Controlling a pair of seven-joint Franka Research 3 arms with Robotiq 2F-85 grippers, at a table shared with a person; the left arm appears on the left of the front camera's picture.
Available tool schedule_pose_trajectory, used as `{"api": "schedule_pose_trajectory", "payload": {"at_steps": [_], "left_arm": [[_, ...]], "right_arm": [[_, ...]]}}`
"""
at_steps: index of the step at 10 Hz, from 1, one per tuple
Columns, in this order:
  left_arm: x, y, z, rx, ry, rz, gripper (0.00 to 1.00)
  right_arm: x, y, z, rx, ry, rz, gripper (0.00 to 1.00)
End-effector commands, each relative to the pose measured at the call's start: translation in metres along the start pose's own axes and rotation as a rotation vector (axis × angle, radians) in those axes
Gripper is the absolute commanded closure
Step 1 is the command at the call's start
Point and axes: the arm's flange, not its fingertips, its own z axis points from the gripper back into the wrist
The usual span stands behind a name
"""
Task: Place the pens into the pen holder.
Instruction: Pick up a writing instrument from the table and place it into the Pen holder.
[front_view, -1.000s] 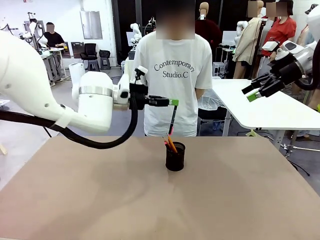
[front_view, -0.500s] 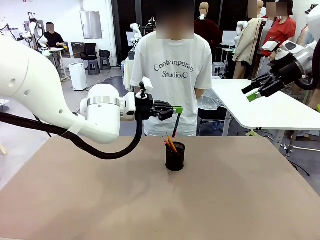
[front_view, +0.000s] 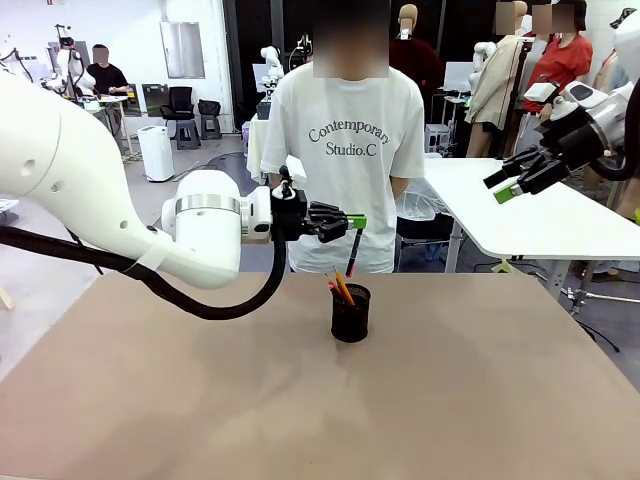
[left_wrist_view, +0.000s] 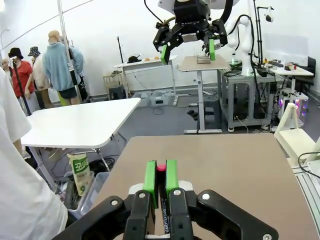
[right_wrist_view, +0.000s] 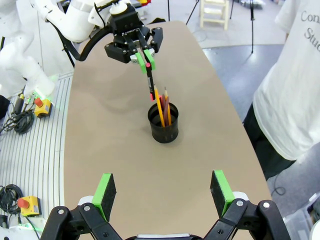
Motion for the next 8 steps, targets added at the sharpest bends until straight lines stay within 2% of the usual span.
{"api": "schedule_pose_trajectory", "payload": {"at_steps": [1, 4, 8], "left_arm": [[-0.012, 0.0, -0.003, -0.01, -0.063, 0.019, 1.0], [-0.021, -0.002, -0.006, -0.062, -0.116, -0.04, 1.0], [-0.044, 0.003, -0.009, -0.064, -0.098, -0.048, 1.0]], "right_arm": [[0.001, 0.001, 0.001, -0.001, 0.0, 0.001, 0.0], [0.001, 0.001, 0.001, -0.001, 0.0, 0.001, 0.0], [0.001, 0.001, 0.001, -0.001, 0.0, 0.001, 0.0]]}}
